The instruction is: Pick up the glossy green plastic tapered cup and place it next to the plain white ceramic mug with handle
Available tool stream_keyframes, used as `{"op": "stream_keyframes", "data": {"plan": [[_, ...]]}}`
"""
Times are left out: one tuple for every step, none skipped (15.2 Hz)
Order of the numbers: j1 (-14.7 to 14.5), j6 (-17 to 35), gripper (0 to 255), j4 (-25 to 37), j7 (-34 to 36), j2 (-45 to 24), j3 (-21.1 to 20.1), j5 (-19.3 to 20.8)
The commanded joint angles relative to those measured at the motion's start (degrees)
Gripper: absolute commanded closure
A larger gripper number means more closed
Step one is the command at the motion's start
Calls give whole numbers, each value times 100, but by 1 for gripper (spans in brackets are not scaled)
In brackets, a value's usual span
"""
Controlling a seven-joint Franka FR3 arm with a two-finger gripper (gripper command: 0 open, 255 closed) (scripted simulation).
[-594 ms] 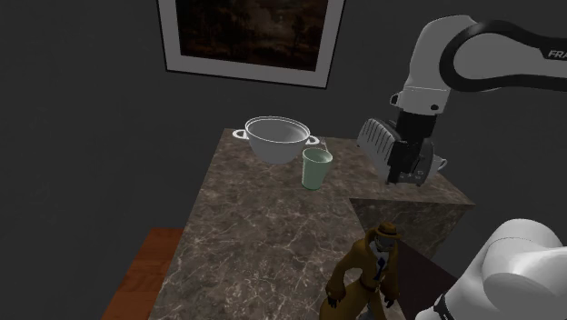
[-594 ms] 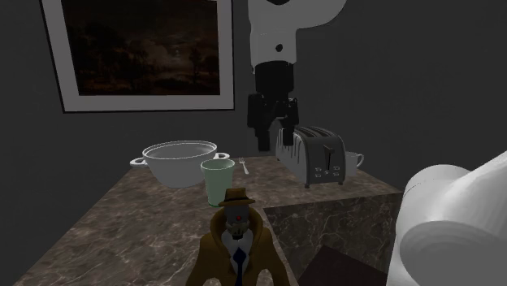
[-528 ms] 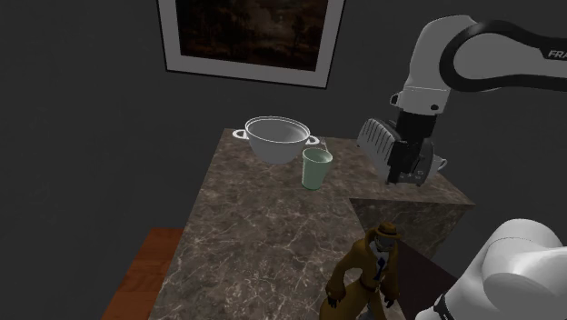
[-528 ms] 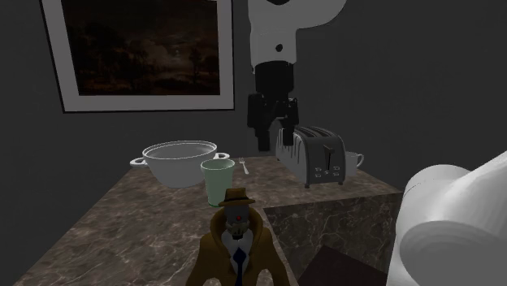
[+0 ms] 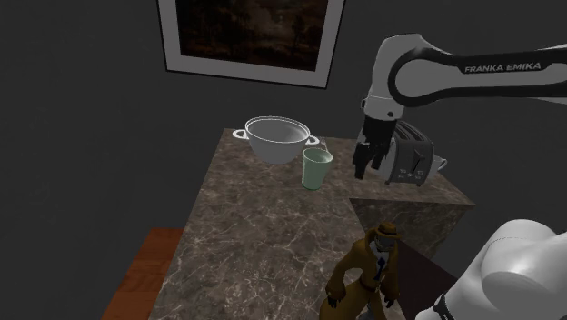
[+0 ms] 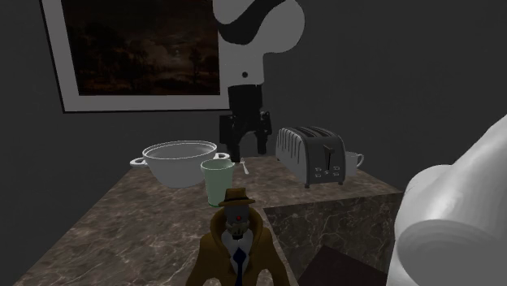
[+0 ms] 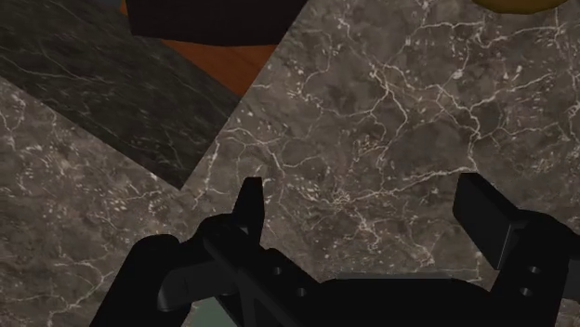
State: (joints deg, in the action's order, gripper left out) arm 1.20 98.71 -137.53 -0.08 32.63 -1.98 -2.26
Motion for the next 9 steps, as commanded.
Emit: {"op": "stream_keyframes", "data": {"plan": [[46, 327, 0, 180, 93, -446, -55, 94], [69, 470, 0, 272, 143, -655, -79, 145], [92, 606, 0, 371, 196, -865, -103, 199], [114, 735, 0, 478, 252, -1075, -125, 256], [138, 856, 0, 592, 310, -1286, -146, 317], [159, 969, 0, 713, 370, -1497, -165, 381], [181, 1075, 0, 841, 432, -1708, -183, 448], [202, 1173, 0, 976, 495, -1918, -199, 518], [221, 1262, 0, 1119, 561, -2129, -212, 591]]}}
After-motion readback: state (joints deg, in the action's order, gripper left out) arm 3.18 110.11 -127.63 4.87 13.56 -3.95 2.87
